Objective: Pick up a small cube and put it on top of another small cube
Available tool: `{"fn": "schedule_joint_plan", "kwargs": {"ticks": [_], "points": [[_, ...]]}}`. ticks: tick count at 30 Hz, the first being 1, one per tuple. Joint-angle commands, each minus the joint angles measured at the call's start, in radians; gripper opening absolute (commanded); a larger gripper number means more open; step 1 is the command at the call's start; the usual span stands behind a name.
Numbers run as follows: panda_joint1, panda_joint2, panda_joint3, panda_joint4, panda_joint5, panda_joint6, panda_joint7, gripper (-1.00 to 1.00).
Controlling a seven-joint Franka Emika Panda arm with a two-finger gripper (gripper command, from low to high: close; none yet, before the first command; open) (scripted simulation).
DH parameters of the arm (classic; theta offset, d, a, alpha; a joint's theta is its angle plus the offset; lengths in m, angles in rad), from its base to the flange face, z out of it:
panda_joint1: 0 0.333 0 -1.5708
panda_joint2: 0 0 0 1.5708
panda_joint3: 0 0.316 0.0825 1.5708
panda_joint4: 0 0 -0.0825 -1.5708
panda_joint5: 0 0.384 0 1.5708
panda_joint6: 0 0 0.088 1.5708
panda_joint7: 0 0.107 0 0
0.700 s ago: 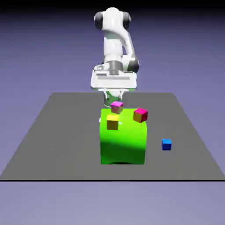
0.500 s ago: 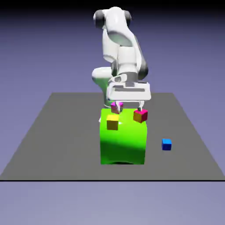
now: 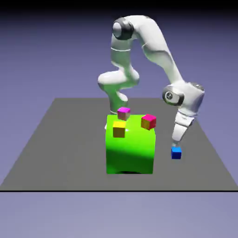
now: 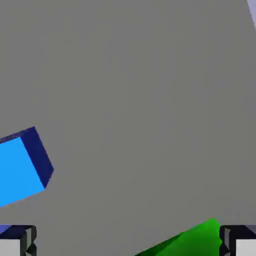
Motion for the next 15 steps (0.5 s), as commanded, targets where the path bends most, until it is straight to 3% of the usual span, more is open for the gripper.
{"fn": "schedule_joint_plan", "kwargs": {"ticks": [1,4,8,9,15], "points": [[0.022,0.036,0.013,0.02,-0.018,-0.033,-0.008,0.0],[0.078,0.145,0.035,0.066,-0.077,-0.093,-0.015,0.0],[0.092,0.256,-0.023,0.046,-0.167,0.027,0.047,0.0],[0.092,0.256,-0.023,0.046,-0.167,0.027,0.047,-1.0],[0.043,0.076,0.034,0.084,-0.027,-0.174,-0.028,-1.0]]}}
